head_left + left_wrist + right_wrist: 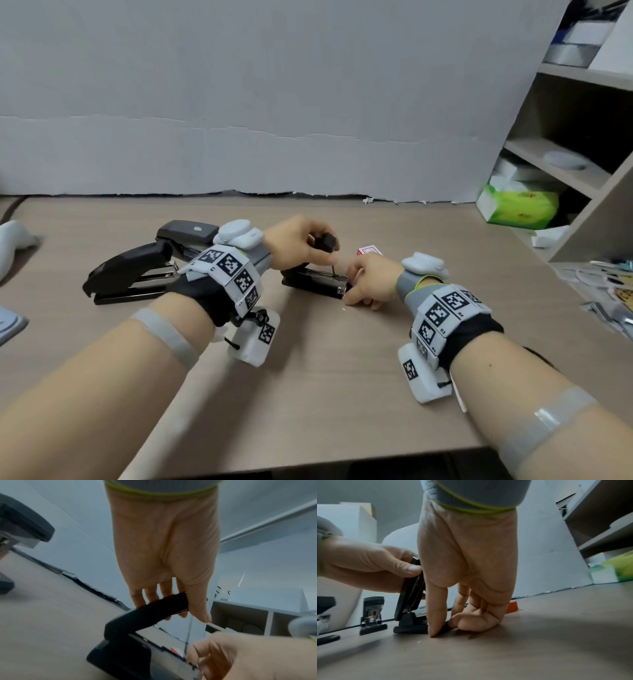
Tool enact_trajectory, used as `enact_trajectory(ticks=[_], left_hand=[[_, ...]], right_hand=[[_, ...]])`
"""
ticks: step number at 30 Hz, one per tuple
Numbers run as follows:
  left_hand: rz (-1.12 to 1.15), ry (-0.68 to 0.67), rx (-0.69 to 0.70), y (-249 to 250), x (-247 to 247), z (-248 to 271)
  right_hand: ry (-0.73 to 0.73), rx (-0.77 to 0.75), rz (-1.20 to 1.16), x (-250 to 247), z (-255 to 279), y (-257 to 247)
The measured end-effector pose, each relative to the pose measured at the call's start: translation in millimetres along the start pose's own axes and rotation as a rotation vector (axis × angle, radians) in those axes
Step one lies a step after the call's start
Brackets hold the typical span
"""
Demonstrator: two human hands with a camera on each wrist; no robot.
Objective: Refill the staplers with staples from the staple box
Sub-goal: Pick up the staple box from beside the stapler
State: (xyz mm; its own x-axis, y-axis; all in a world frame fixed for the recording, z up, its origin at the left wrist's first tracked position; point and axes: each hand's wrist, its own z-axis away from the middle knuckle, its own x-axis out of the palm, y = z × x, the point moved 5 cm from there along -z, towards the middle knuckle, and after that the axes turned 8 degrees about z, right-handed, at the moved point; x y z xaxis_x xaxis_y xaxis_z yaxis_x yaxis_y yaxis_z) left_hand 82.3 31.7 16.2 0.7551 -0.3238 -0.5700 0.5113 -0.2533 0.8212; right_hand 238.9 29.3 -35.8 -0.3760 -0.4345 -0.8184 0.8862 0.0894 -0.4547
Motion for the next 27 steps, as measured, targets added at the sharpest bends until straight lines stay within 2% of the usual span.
enact_trajectory(ticks=[5,9,12,14,18,21,23,27], left_hand=[[0.226,0.138,0.025,-13,-29,6],[0.455,0.342,0.007,-34,-50,18],[0.418,0.593,-0.110,-56,-62,28],[0.326,0.674,-0.193,-71,-66,31],[0.032,0.683,-0.275,-78,-67,30],[-0.186,0.616,-0.390,-78,-61,24],[-0.250,0.563,-0.453,-80,-57,24],[-0.299,0.491,-0.466,-80,-55,25]], right_hand=[[-0.012,0.016,-0.088,-3,-3,8],[-0.003,0.031,-0.118,-4,-4,11],[-0.009,0.043,-0.120,-4,-5,12],[-0.011,0.047,-0.122,-4,-5,13],[-0.015,0.044,-0.114,-4,-5,10],[-0.010,0.052,-0.111,-4,-5,10],[-0.010,0.058,-0.115,-4,-4,11],[-0.003,0.067,-0.123,-4,-4,10]])
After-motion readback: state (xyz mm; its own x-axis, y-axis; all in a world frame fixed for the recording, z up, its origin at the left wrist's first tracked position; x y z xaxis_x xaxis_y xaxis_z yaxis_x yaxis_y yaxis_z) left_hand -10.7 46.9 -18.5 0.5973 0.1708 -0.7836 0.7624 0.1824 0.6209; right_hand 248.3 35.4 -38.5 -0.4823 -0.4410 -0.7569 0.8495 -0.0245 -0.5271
